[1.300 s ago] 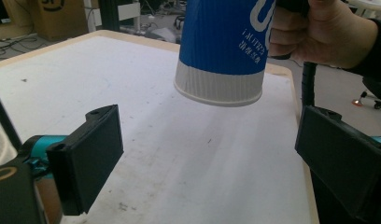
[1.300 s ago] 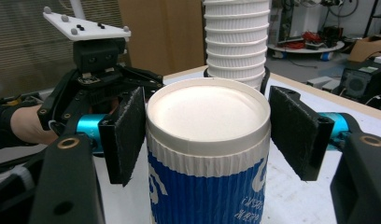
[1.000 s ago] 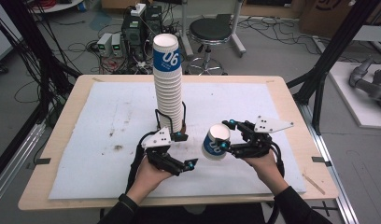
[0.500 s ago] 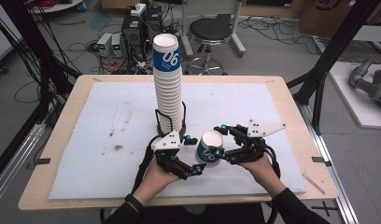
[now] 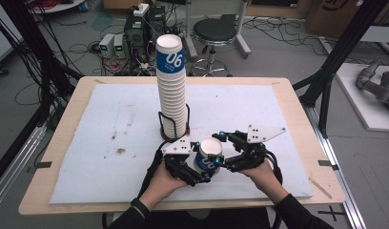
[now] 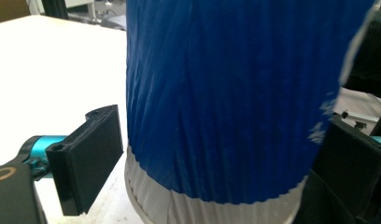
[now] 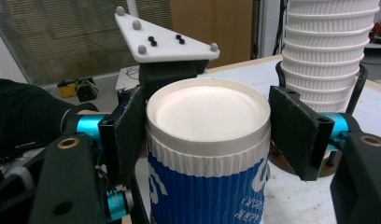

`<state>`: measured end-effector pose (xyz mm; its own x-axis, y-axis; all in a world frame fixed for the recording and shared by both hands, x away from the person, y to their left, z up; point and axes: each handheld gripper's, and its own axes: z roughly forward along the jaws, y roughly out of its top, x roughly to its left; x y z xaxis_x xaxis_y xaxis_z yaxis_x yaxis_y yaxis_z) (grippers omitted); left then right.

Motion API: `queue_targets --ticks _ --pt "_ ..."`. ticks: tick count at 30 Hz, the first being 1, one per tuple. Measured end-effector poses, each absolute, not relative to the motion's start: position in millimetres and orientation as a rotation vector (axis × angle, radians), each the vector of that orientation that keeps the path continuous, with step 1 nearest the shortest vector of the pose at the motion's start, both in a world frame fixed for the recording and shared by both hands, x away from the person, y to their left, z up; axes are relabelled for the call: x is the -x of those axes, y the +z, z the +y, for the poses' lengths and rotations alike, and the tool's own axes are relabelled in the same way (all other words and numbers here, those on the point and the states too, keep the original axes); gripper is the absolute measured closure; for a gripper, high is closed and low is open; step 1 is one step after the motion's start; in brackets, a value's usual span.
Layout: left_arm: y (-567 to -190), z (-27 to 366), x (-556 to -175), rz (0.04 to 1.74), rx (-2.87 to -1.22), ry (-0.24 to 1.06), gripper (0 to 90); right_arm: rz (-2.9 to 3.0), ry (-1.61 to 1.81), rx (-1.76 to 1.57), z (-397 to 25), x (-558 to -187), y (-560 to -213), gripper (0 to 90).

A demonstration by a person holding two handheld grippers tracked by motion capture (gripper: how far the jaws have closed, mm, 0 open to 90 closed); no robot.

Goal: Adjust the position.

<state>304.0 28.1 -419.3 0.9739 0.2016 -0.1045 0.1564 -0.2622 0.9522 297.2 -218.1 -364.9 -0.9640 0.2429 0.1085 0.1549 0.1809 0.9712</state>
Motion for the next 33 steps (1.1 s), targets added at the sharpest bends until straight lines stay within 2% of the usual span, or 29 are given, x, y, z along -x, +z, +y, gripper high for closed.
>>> queue_targets --ticks 4,13,19,24,33 --pt "-418.2 30.0 -303.4 0.24 -1.84 0.048 15.9 2.362 1.927 -0.398 -217.9 -297.5 -365.0 31.1" --pt "-414.6 32.9 -303.3 0.224 -1.85 0.012 21.9 2.36 1.936 -0.392 -217.5 -298.6 -364.8 30.7" --pt "-407.8 36.0 -304.7 0.214 -1.88 -0.002 22.0 2.407 1.938 -0.387 -219.4 -301.5 -360.4 23.7" --pt "-398.1 37.0 -304.7 0.2 -1.973 0.028 22.7 2.466 1.885 -0.384 -228.4 -304.6 -346.5 19.4" --pt "-384.9 29.1 -299.8 0.175 -2.177 0.134 23.9 2.61 1.681 -0.329 -230.1 -304.1 -336.2 19.4"
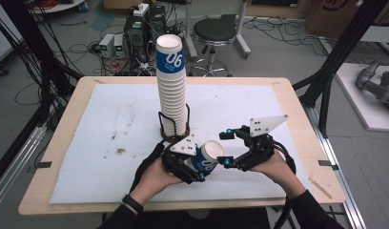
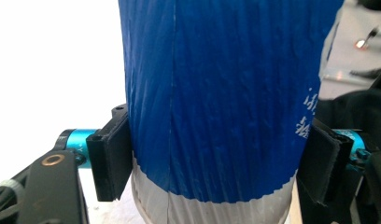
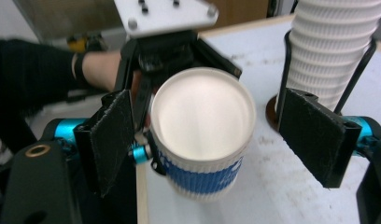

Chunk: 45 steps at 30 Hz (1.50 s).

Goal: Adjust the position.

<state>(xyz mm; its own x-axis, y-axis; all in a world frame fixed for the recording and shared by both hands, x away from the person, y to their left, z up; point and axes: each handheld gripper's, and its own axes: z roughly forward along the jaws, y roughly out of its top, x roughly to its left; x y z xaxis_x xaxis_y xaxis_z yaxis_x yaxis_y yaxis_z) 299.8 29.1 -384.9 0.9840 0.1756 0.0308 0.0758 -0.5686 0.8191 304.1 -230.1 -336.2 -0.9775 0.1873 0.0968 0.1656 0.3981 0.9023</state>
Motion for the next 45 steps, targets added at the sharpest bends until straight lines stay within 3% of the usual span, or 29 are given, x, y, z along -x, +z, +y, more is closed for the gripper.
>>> queue_targets --ticks 11,15,26,33,39,42,45 --pt "-382.2 18.6 -294.0 0.142 -2.293 0.183 24.4 2.728 1.468 -0.3 -210.1 -302.0 -348.4 19.4" --pt "-381.8 19.9 -293.5 0.136 -2.277 0.212 22.1 2.735 1.441 -0.264 -208.2 -302.3 -351.1 29.5" --pt "-377.4 44.9 -297.3 0.194 -1.931 0.177 7.2 2.614 1.742 -0.378 -234.4 -313.5 -346.4 29.8" --pt "-378.1 53.4 -300.0 0.229 -1.706 0.074 6.8 2.491 1.97 -0.395 -243.8 -311.9 -339.4 29.8" --pt "-377.8 53.6 -300.6 0.226 -1.672 0.034 7.1 2.454 2.028 -0.375 -238.6 -308.3 -340.3 29.8" --pt "-377.3 55.7 -301.2 0.218 -1.667 0.031 15.4 2.458 2.036 -0.373 -237.5 -309.0 -342.7 29.9" --pt "-376.4 57.4 -301.9 0.21 -1.671 0.023 17.4 2.462 2.056 -0.38 -238.1 -310.2 -343.9 30.1"
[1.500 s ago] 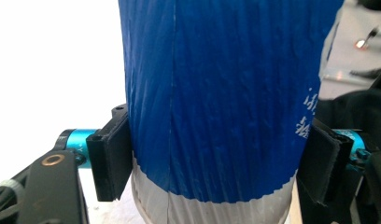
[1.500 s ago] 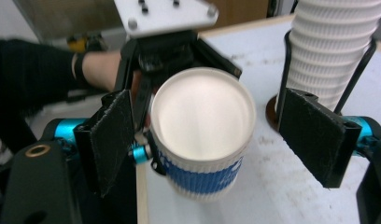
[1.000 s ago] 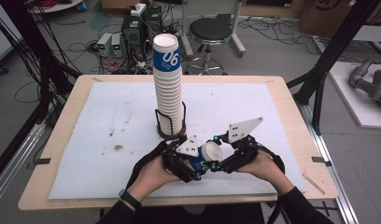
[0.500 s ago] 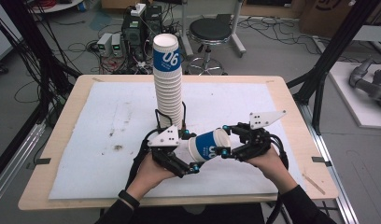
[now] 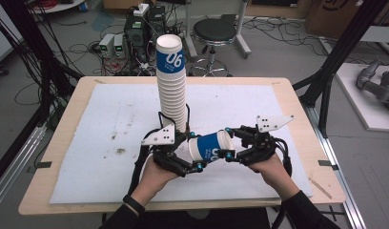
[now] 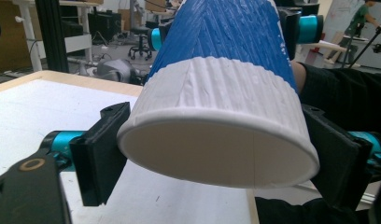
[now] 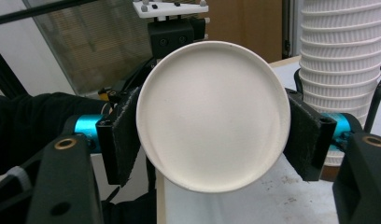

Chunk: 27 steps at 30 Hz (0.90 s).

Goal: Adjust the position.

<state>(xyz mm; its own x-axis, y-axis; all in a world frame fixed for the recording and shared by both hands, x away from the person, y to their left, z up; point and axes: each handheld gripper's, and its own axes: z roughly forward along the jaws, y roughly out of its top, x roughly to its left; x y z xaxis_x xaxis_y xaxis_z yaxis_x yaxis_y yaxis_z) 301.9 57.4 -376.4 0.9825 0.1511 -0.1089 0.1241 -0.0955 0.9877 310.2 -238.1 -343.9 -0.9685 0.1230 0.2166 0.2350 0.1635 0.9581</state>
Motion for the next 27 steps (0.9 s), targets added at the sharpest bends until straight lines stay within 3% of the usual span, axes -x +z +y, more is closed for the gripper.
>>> queue_targets --ticks 9,12,27 --pt "-369.5 62.1 -303.5 0.193 -1.711 0.03 20.0 -2.384 -1.885 0.35 -238.6 -311.6 -344.7 28.6" --pt "-366.7 63.7 -304.3 0.192 -1.735 0.033 20.1 -2.443 -1.847 0.356 -237.5 -311.9 -344.3 23.0" --pt "-346.5 55.8 -301.7 0.155 -2.026 0.146 20.8 -2.735 -1.642 0.275 -237.9 -306.7 -332.3 19.9"
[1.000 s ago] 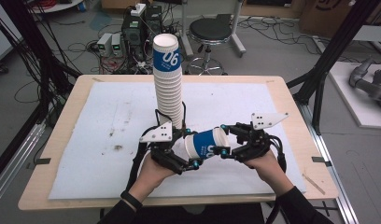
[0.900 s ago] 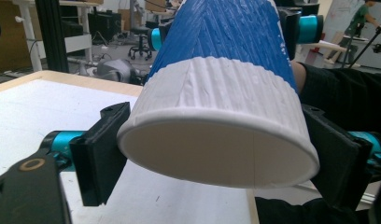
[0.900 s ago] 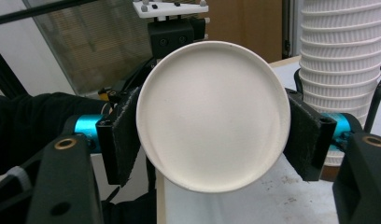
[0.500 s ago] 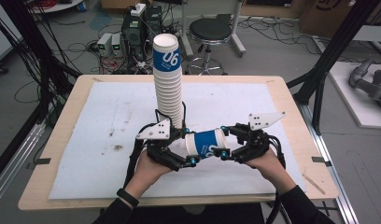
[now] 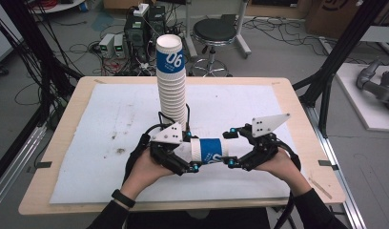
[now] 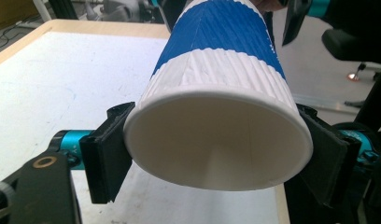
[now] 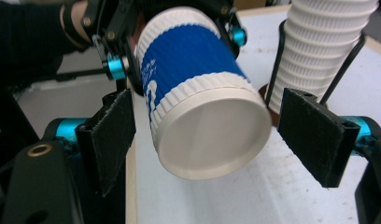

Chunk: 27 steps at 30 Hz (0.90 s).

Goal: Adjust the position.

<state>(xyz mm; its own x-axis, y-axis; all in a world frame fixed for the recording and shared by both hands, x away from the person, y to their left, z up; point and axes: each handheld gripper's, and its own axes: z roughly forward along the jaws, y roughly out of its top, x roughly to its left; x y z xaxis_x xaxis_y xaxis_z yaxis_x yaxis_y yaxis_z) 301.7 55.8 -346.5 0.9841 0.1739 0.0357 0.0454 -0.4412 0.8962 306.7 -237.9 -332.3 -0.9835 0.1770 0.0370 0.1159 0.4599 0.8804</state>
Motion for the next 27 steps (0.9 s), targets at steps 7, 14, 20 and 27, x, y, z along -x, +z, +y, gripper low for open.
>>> queue_targets --ticks 7,14,20,27 --pt "-346.5 54.5 -302.8 0.151 -1.991 0.117 20.7 2.621 1.619 -0.267 -229.3 -307.5 -342.9 26.3" --pt "-353.3 57.8 -304.5 0.204 -1.837 0.048 12.1 2.601 1.789 -0.259 -237.6 -313.5 -343.4 29.9" --pt "-361.0 60.1 -308.4 0.219 -1.759 -0.012 10.4 2.539 1.93 -0.275 -246.3 -316.3 -342.7 30.2" --pt "-362.8 61.1 -310.6 0.217 -1.71 -0.065 16.5 2.538 1.965 -0.267 -246.3 -317.3 -346.2 30.2"
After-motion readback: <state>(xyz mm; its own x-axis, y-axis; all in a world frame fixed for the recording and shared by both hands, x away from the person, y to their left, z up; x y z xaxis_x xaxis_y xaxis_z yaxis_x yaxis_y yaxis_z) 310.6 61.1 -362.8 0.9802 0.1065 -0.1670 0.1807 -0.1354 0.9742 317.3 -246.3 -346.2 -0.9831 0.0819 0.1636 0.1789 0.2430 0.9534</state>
